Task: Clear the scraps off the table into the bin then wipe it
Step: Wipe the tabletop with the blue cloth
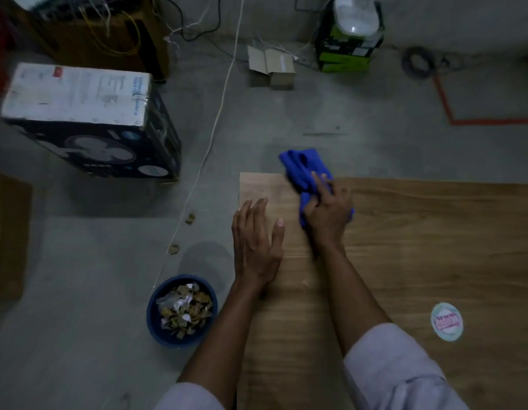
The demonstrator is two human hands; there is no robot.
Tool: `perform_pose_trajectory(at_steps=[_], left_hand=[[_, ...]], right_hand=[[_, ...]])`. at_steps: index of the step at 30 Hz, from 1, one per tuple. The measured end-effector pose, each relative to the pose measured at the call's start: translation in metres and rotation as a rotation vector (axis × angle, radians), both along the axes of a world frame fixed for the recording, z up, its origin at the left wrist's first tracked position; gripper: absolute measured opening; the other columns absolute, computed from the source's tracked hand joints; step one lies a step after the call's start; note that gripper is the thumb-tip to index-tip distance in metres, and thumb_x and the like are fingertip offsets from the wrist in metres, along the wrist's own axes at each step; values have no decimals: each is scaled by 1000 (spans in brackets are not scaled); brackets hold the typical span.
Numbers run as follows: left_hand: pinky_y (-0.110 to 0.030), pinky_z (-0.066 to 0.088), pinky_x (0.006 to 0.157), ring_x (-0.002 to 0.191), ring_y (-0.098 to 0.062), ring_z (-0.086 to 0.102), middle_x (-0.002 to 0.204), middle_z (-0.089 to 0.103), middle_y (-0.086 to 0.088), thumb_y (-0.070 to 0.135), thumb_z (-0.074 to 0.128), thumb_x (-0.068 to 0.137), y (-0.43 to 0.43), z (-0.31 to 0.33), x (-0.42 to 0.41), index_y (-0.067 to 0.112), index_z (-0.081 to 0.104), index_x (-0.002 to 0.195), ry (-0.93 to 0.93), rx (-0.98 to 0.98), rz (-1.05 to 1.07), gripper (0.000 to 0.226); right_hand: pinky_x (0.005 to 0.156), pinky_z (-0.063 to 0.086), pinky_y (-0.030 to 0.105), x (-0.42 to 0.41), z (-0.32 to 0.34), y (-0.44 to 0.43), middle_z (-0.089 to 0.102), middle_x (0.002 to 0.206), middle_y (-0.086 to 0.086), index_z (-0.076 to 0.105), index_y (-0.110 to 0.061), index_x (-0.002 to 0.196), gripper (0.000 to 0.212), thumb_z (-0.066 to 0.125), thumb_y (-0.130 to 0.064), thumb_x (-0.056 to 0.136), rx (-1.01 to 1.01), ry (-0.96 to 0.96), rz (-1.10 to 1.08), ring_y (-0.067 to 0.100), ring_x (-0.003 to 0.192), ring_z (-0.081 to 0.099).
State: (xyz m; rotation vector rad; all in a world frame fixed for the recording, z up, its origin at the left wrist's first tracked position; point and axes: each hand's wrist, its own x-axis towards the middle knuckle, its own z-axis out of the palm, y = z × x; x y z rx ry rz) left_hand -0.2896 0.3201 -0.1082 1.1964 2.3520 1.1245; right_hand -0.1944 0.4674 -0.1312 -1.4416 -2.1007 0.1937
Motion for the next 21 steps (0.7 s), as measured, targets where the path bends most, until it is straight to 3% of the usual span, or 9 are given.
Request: perform_pose_trajectory(at_steps=[2,4,6,7,10,12,16,18,21], left_hand=[[-48,26,121,146,-26,34,149,52,-9,46,37,102,8,1,3,10,50,145,-4,13,-27,57],[-48,27,121,145,-25,33,148,53,-9,45,37,102,18,4,9,9,51,144,-31,47,-10,57],[-46,26,121,145,-25,33,148,52,-9,43,37,103,30,6,16,9,51,144,-51,72,-7,55],[-45,26,122,144,-25,34,148,52,-9,42,37,103,35,5,21,9,52,144,-56,81,-2,55],[-45,27,121,143,-30,39,148,53,-12,37,33,105,43,-4,31,3,54,142,-39,98,7,54],[-44,26,121,142,-31,41,148,53,-13,38,34,104,46,-11,37,2,53,142,-7,90,27,56],[-39,25,119,140,-33,42,147,54,-15,38,38,103,58,-13,63,3,54,142,52,75,65,54],[-42,29,118,138,-36,44,145,55,-17,38,39,103,69,-13,89,2,55,140,78,60,62,55],[-48,31,119,140,-36,43,145,55,-16,42,39,102,90,-10,136,1,55,141,54,26,17,58]], right_hand=[[81,46,41,19,9,17,73,101,16,77,-16,113,42,56,-10,77,-6,114,-343,44,80,62],[100,38,36,26,23,23,73,103,14,77,-14,111,33,64,-8,82,116,251,-546,45,88,65],[110,27,26,18,35,10,72,116,9,76,-18,115,33,68,-10,84,270,259,-442,39,98,66],[110,30,30,10,39,-1,70,122,7,75,-19,115,35,69,-11,82,277,206,-331,36,105,64],[109,30,51,-13,18,-27,51,150,3,70,-24,117,38,73,-28,79,-6,-37,-37,27,139,40],[113,20,51,-15,-3,-18,38,159,-5,62,-23,120,41,71,-39,84,-85,-117,91,19,151,22],[115,26,47,13,-7,24,41,158,-4,57,-16,128,43,52,-41,94,-89,-107,365,22,152,26],[111,34,47,44,-7,46,50,151,9,56,-10,137,49,57,-35,95,-123,-26,326,28,145,38],[111,35,44,105,-9,79,45,151,25,50,-10,147,60,63,-28,92,-234,2,187,37,136,48]])
